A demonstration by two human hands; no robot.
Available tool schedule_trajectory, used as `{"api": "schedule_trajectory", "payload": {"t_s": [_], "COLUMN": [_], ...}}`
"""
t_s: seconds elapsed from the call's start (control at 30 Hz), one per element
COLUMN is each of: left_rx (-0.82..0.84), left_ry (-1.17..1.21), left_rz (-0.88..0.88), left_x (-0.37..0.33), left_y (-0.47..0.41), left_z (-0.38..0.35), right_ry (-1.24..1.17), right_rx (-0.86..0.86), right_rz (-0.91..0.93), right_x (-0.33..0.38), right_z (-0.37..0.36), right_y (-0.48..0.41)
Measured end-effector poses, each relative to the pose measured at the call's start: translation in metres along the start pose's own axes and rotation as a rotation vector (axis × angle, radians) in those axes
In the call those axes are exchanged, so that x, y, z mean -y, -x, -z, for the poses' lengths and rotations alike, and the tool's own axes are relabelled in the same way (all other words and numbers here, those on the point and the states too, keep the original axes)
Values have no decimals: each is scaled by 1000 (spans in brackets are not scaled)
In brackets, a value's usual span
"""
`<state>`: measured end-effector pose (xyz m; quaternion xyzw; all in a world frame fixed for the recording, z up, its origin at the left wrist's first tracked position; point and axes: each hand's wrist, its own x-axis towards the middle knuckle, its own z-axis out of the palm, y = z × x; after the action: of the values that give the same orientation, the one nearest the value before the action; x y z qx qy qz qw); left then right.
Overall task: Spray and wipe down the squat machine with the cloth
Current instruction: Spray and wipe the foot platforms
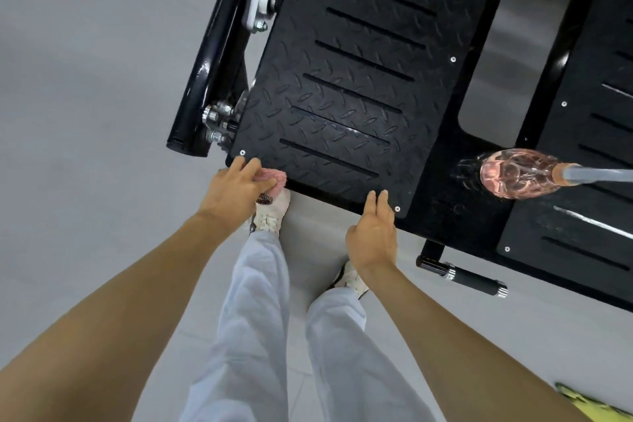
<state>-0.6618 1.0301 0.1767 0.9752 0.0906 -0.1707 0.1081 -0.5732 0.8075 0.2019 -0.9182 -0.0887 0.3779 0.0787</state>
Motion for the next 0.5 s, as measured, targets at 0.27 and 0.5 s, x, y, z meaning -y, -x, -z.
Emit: {"api": "schedule_trajectory", "payload": {"t_s": [0.27,0.5], "left_rx": [-134,-355], "left_ry": [309,780], "left_rz": [429,1118], "left_x": [30,33], "left_y": [8,-4], "left_z": [3,7], "right_ry": [33,60], "right_rx": [-4,2], "right_rz": [62,79], "right_x": [43,65], "right_z": [-1,5], "right_y": [-13,-27]}}
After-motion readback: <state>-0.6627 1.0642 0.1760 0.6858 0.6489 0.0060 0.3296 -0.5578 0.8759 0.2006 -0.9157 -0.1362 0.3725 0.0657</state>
